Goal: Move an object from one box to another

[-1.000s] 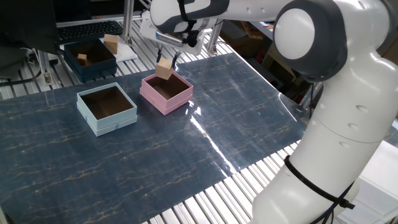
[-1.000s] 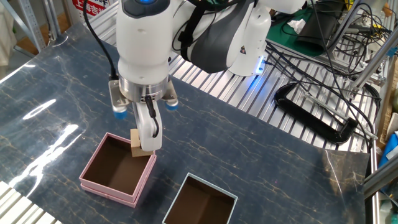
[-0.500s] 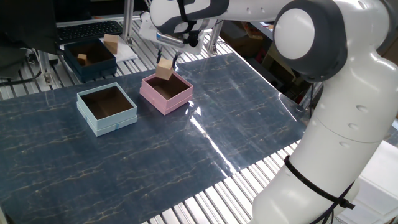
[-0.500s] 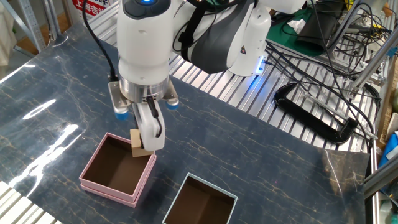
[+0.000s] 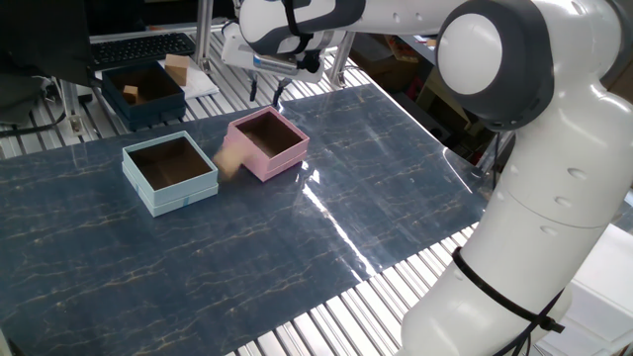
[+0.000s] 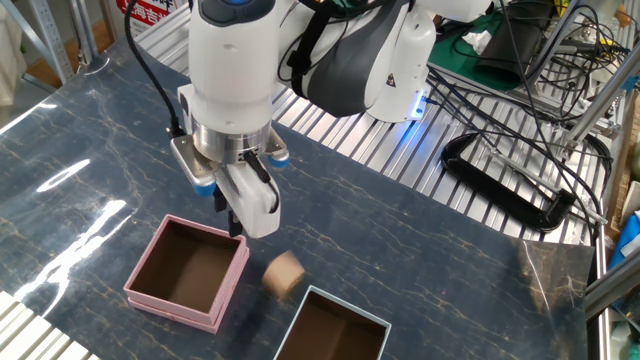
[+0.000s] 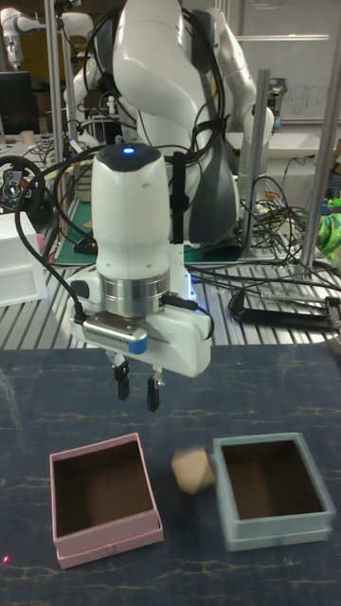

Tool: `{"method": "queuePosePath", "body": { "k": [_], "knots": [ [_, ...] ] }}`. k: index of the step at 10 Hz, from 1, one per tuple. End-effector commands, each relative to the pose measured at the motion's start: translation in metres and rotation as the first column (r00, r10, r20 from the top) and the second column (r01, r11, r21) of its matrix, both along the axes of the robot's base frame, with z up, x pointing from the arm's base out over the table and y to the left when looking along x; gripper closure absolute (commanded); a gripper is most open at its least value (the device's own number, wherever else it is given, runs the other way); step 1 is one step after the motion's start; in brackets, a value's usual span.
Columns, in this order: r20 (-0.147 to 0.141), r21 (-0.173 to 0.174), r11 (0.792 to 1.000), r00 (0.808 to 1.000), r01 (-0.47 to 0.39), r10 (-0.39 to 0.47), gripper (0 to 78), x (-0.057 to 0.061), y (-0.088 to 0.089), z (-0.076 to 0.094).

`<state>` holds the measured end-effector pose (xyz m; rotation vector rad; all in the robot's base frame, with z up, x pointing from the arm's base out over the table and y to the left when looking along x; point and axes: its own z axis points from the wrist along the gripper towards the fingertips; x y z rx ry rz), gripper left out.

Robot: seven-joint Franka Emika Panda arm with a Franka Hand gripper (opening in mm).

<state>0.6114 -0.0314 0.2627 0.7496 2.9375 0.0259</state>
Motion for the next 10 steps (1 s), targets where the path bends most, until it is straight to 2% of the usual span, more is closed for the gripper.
{"method": "queuePosePath", "body": {
  "k": [1, 10],
  "knots": [
    [0.014, 0.000, 0.993, 0.993, -0.116, 0.116, 75.7, 0.0008, -0.0001, 0.0023],
    [0.003, -0.001, 0.993, 0.993, -0.120, 0.120, 75.7, 0.0008, -0.0001, 0.0023]
  ]
}}
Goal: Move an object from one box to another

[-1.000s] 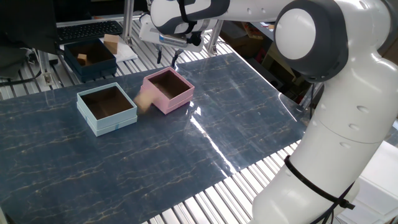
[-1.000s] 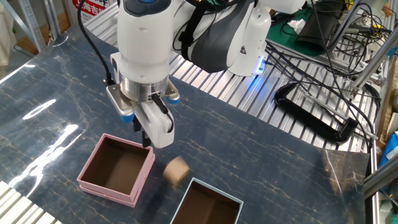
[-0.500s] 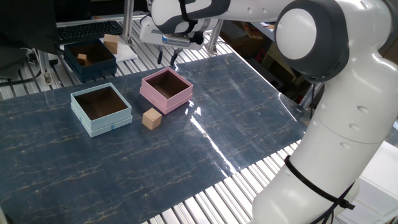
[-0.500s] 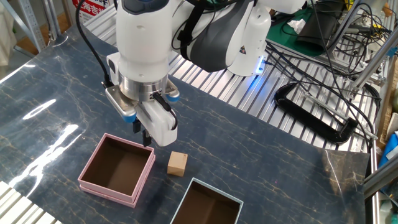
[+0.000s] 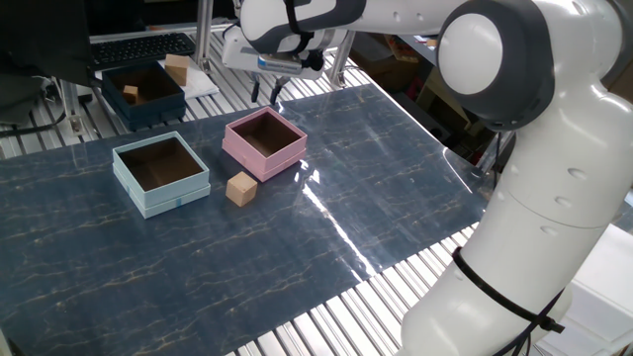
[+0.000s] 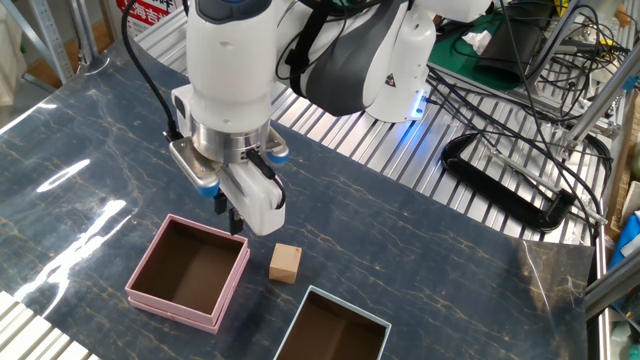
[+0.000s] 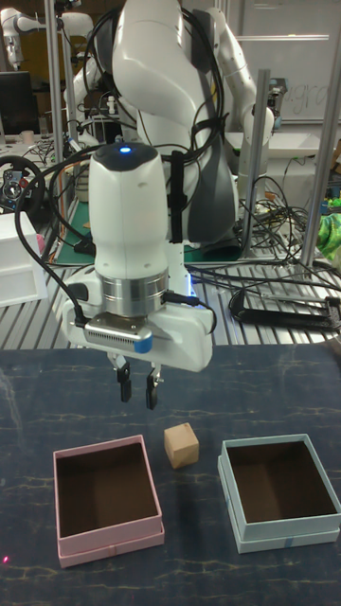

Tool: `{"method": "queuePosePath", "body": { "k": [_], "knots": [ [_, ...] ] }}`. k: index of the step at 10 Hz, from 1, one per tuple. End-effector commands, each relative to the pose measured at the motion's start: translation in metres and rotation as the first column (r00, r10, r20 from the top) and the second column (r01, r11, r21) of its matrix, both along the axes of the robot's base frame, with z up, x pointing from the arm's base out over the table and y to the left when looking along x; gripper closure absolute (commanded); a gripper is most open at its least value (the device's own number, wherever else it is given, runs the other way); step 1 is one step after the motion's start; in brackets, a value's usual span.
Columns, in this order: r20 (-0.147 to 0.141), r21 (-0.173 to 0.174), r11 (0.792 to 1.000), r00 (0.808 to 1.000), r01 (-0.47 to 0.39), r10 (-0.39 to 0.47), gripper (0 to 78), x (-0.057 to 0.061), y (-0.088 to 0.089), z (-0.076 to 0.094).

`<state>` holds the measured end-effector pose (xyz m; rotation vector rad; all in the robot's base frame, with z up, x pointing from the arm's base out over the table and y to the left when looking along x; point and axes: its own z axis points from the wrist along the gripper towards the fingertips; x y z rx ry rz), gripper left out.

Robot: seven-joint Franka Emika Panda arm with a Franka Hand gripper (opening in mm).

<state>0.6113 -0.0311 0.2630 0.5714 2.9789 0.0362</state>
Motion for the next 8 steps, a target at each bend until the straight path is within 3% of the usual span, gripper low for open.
{"method": "queuePosePath", "body": {
  "k": [1, 3, 8],
  "knots": [
    [0.002, -0.001, 1.000, 1.000, -0.005, 0.005, 75.7, 0.0009, -0.0004, 0.0020],
    [0.002, -0.002, 1.000, 1.000, -0.027, 0.027, 75.7, 0.0009, -0.0004, 0.0020],
    [0.000, -0.016, 1.000, 1.000, 0.012, -0.012, 75.7, -0.0002, 0.0049, 0.0016]
  ]
}}
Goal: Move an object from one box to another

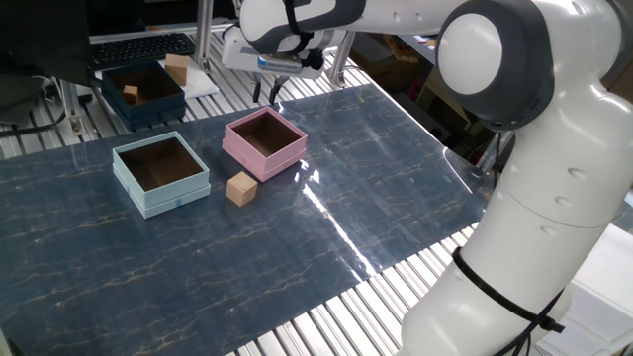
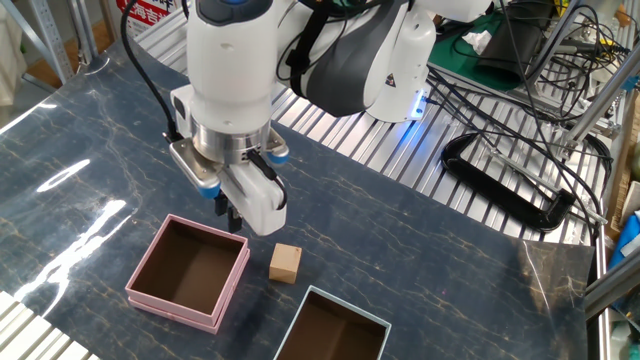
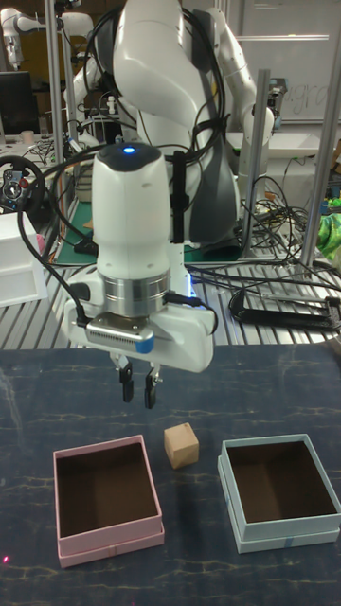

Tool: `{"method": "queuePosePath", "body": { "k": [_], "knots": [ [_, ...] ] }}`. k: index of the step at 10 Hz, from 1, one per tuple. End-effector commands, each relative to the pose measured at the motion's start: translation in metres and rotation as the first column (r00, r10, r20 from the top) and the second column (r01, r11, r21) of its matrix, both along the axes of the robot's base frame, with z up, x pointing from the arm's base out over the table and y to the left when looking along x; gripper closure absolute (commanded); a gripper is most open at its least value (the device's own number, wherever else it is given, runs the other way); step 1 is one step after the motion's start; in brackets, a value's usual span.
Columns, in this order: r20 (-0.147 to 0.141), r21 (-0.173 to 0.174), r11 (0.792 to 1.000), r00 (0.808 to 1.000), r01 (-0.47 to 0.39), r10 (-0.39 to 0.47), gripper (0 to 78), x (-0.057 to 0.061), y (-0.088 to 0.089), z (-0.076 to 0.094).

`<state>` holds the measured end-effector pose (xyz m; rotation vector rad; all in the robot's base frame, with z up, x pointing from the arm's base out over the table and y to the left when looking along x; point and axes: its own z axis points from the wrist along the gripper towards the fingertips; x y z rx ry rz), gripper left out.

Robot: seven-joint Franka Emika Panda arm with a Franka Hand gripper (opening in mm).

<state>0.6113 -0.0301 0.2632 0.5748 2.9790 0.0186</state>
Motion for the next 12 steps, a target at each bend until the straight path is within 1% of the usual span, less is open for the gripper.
{"method": "queuePosePath", "body": {
  "k": [1, 3, 4, 6, 7, 8, 10, 11, 12],
  "knots": [
    [0.002, -0.005, 1.000, 1.000, 0.019, -0.019, 75.7, -0.001, 0.011, 0.001],
    [0.000, -0.003, 1.000, 1.000, 0.031, -0.031, 75.7, -0.003, 0.019, 0.001],
    [0.000, 0.002, 0.998, 0.998, 0.066, -0.066, 75.7, -0.006, 0.031, -0.001],
    [0.002, 0.005, 0.995, 0.995, 0.098, -0.098, 75.7, -0.013, 0.046, -0.005],
    [0.002, 0.005, 0.995, 0.995, 0.098, -0.098, 75.7, -0.013, 0.046, -0.005],
    [0.000, 0.018, 0.990, 0.990, 0.143, -0.143, 75.7, -0.023, 0.059, -0.011],
    [0.010, 0.027, 0.985, 0.986, 0.169, -0.169, 75.7, -0.036, 0.066, -0.024],
    [0.012, 0.029, 0.983, 0.983, 0.181, -0.181, 75.7, -0.040, 0.069, -0.030],
    [0.012, 0.030, 0.982, 0.982, 0.185, -0.186, 75.7, -0.042, 0.070, -0.031]
  ]
}}
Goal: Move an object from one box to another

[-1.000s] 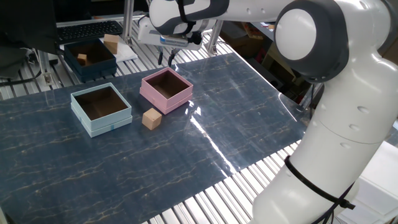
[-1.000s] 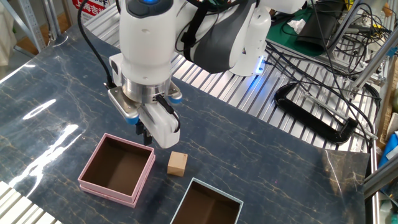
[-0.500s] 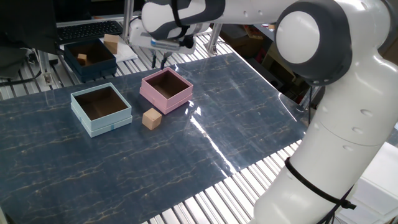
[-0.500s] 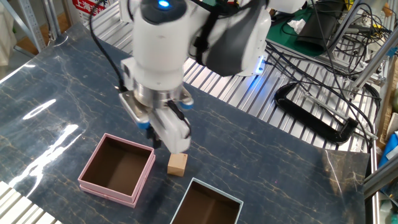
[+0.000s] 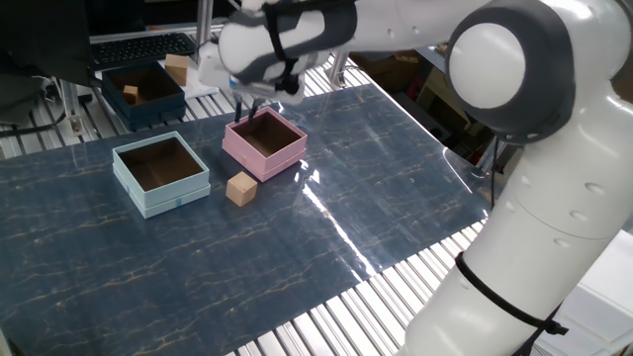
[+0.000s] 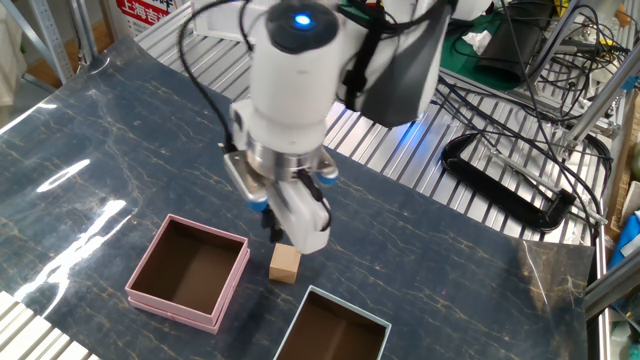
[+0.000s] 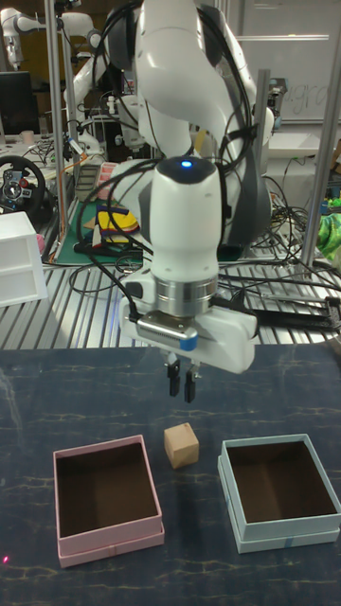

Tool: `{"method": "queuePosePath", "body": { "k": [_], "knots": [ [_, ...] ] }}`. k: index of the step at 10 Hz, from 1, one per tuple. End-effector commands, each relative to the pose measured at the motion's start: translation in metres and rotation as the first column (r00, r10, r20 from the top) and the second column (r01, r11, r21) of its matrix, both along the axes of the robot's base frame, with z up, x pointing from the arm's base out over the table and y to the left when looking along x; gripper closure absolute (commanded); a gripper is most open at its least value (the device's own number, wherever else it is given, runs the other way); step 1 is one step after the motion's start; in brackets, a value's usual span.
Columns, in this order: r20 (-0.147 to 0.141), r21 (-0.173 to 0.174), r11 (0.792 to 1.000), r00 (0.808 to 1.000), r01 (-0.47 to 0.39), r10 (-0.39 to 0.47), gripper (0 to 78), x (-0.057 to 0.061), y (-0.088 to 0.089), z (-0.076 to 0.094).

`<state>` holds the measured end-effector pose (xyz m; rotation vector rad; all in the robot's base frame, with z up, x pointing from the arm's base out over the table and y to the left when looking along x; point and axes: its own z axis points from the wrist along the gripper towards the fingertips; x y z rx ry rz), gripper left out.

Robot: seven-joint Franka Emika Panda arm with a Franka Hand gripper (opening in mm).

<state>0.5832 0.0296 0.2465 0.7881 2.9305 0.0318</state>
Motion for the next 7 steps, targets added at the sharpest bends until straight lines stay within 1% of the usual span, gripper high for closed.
{"method": "queuePosePath", "body": {
  "k": [1, 3, 4, 6, 7],
  "knots": [
    [0.013, 0.016, 0.997, 0.997, 0.078, -0.079, 75.7, -0.019, 0.014, -0.019],
    [0.003, 0.027, 0.992, 0.992, 0.124, -0.124, 75.7, -0.024, 0.014, -0.023],
    [-0.001, 0.039, 0.987, 0.988, 0.156, -0.157, 75.7, -0.027, 0.014, -0.027],
    [0.002, 0.043, 0.982, 0.983, 0.185, -0.185, 75.7, -0.032, 0.013, -0.038],
    [0.005, 0.040, 0.977, 0.978, 0.207, -0.208, 75.7, -0.037, 0.012, -0.047]
  ]
}}
